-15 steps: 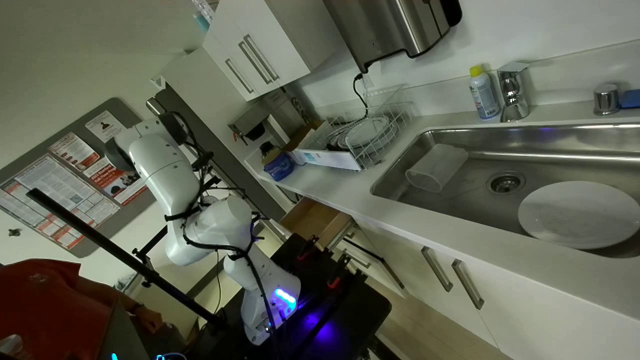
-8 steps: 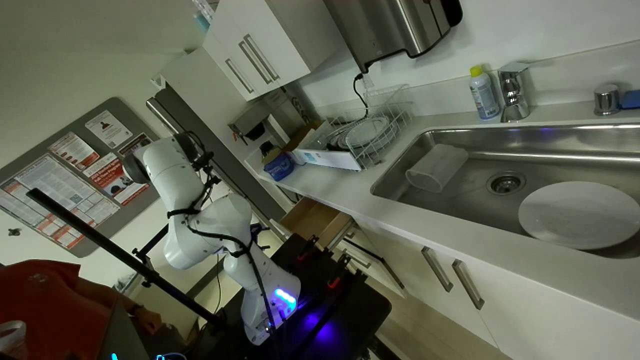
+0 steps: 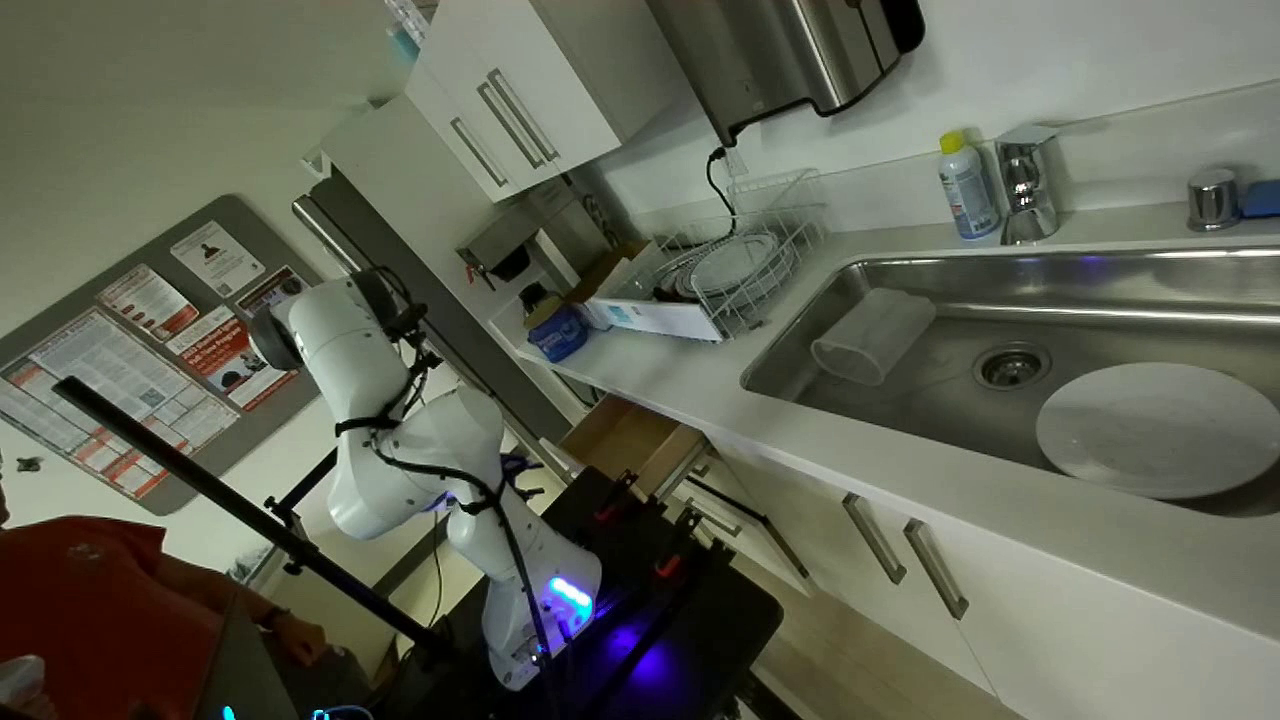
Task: Open the top left kitchen drawer, remove the object, put it in the plate holder and close the drawer
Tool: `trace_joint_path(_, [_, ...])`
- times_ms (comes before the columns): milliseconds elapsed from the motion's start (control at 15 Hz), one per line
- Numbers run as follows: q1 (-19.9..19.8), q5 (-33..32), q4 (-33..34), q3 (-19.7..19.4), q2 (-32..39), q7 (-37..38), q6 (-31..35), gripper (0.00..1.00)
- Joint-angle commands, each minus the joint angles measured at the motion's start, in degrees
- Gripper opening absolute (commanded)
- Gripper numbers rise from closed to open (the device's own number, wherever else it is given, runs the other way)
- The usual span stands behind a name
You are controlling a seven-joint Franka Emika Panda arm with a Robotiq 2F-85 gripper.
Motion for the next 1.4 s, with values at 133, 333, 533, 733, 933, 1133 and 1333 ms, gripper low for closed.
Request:
trace_joint_path(133, [2.9,-2.5,2.9,-1.3,4.5,0.6,-3.1,0.2])
trace_joint_path(333, [3.4,-5.2,4.7,-2.7,7.9,0.9,-3.3,0.0])
trace_joint_path(533, [3.7,-5.5,7.0,-4.2,11.6,-0.1,-6.1,0.0])
trace_joint_path(733, [1.9,-5.4,6.5,-3.2,11.9,0.2,-5.9,0.01])
trace_joint_path(933, [1.9,-5.4,7.8,-3.5,13.4,0.2,-6.3,0.01])
trace_joint_path(1133, [2.3,-5.8,8.3,-4.2,14.0,0.5,-7.1,0.0])
trace_joint_path(1333, [2.6,-6.7,9.1,-5.8,14.7,0.6,-9.4,0.0])
